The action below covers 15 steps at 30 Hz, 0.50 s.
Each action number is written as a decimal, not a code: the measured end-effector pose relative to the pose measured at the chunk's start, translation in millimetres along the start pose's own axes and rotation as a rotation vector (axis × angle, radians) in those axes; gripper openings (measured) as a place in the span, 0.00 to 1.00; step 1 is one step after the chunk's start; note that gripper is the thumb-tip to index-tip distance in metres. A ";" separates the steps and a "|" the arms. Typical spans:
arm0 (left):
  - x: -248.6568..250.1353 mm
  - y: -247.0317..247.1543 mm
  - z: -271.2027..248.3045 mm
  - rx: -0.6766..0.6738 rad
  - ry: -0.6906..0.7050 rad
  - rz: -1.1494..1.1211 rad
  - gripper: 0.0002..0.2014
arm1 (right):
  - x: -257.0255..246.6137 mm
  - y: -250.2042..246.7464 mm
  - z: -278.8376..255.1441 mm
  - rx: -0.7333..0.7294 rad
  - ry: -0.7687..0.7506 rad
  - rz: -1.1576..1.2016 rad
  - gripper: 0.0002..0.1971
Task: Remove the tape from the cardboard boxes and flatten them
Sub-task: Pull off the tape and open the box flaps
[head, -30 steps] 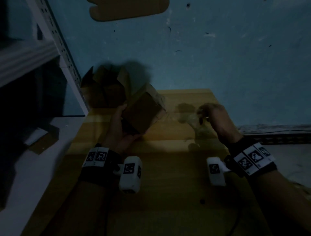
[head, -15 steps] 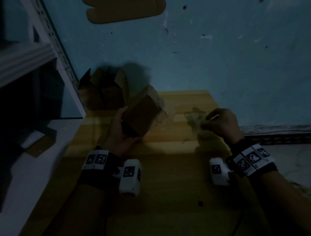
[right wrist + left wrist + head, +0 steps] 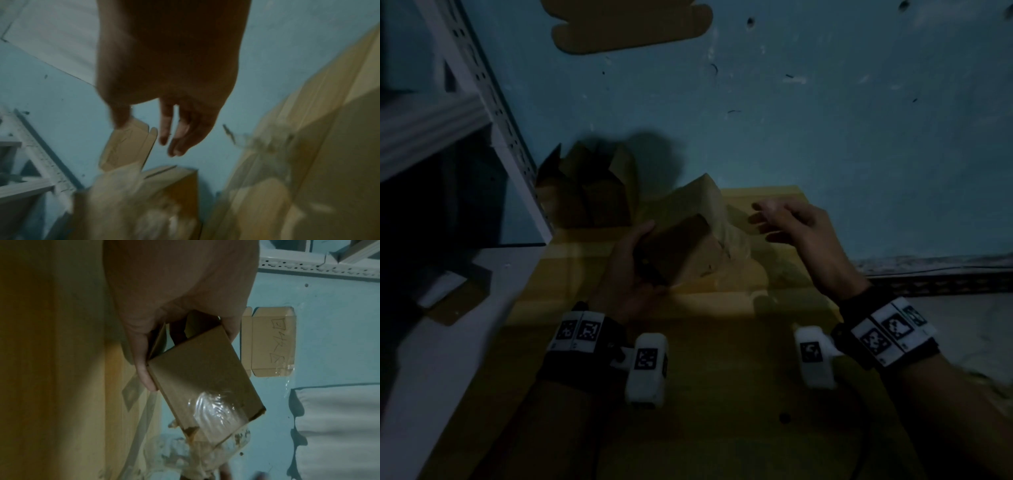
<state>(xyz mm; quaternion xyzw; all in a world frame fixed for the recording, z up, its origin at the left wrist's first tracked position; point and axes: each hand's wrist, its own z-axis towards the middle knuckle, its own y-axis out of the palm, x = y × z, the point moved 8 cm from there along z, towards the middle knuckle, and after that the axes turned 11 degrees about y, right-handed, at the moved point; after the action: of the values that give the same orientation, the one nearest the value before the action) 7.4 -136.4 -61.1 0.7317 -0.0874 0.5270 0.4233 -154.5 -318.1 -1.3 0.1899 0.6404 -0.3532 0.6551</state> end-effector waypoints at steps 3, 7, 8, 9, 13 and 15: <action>-1.8 3.1 -0.3 -0.018 0.008 0.055 0.26 | -5.9 25.0 -6.3 -0.188 -0.084 -0.018 0.23; -2.9 3.9 -0.1 -0.015 0.006 0.100 0.23 | -2.2 42.2 -7.8 -0.233 -0.106 -0.072 0.31; -3.2 3.8 0.1 -0.018 0.006 0.111 0.22 | -1.8 44.0 -7.5 -0.221 -0.107 -0.060 0.30; -3.2 3.9 -0.5 -0.019 0.007 0.117 0.21 | -1.6 45.2 -6.8 -0.207 -0.115 -0.051 0.27; -1.5 1.9 -1.9 0.012 0.005 0.114 0.21 | -6.1 45.1 -5.3 -0.212 -0.191 -0.006 0.12; -0.8 0.7 -1.7 0.024 0.013 0.128 0.22 | -7.5 45.7 -5.8 -0.224 -0.201 -0.004 0.09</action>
<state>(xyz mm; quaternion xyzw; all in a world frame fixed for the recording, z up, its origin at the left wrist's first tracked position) 5.5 -135.9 -61.3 0.7261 -0.1250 0.5588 0.3806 -125.8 -281.4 -3.9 0.0778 0.6075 -0.2981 0.7322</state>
